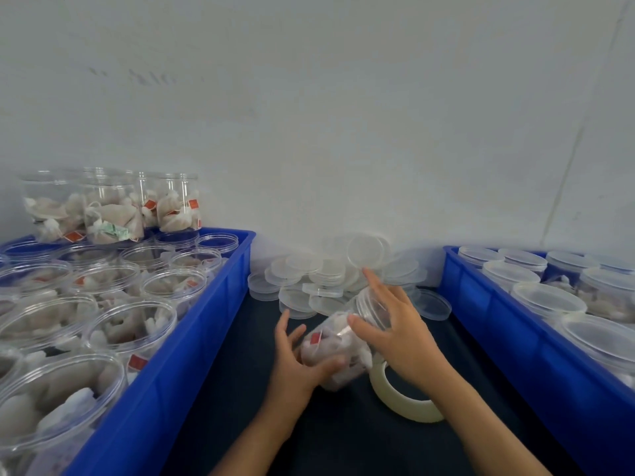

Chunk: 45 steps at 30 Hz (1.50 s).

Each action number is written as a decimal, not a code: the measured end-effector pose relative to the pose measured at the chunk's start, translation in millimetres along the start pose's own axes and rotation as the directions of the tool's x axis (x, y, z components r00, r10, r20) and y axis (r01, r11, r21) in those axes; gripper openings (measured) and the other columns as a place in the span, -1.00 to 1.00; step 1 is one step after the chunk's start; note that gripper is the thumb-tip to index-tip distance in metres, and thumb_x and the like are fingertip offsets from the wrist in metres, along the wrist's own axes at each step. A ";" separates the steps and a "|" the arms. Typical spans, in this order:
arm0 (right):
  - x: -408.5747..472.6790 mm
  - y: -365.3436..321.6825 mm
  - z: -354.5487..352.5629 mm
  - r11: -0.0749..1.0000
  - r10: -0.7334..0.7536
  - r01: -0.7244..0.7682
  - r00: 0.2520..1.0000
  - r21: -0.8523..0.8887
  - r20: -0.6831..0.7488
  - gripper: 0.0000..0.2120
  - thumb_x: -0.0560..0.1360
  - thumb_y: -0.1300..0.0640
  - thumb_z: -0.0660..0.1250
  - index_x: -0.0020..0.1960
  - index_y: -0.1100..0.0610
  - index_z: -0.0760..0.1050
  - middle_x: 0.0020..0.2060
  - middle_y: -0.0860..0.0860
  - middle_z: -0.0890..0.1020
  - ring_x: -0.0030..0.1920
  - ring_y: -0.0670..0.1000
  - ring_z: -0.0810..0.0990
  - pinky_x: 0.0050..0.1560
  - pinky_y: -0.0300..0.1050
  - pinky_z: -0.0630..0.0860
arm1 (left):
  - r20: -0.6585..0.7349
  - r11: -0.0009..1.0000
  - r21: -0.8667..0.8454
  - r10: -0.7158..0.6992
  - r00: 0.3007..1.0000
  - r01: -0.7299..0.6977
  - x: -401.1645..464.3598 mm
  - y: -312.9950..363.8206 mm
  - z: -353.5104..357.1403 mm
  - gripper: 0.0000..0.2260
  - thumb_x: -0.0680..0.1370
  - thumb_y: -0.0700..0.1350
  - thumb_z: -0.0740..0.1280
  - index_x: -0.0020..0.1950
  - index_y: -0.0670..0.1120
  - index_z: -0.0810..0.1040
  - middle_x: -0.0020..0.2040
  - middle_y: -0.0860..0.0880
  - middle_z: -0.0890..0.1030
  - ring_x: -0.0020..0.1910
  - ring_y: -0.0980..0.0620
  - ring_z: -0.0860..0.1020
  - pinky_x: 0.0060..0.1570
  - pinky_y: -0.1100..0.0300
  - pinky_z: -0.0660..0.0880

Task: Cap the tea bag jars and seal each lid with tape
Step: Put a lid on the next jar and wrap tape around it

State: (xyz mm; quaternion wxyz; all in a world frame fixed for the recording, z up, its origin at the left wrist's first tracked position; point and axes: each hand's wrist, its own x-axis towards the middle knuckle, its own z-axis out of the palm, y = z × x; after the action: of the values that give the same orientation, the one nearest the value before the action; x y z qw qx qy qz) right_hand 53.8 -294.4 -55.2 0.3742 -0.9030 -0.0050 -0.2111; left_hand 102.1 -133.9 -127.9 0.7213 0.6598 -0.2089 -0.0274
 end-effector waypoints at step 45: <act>0.5 8.8 17.0 0.796 -0.605 0.601 0.788 -0.065 -0.117 -0.50 0.55 -0.11 0.16 0.47 -0.06 0.29 0.27 -0.06 0.41 0.27 0.05 0.44 0.19 -0.01 0.46 | 0.186 0.914 -0.341 -0.164 0.969 0.220 2.3 6.8 -14.4 -0.37 0.51 0.30 0.05 0.00 -0.22 0.60 -0.36 -0.18 0.56 -0.52 -0.03 0.46 -0.58 0.26 0.33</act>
State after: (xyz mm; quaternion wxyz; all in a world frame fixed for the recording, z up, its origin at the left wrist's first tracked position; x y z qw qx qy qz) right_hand 62.1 -289.3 -71.6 0.2757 -0.8428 -0.2654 -0.3784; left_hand 107.5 -120.2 -121.3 0.8052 0.5302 -0.1892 -0.1864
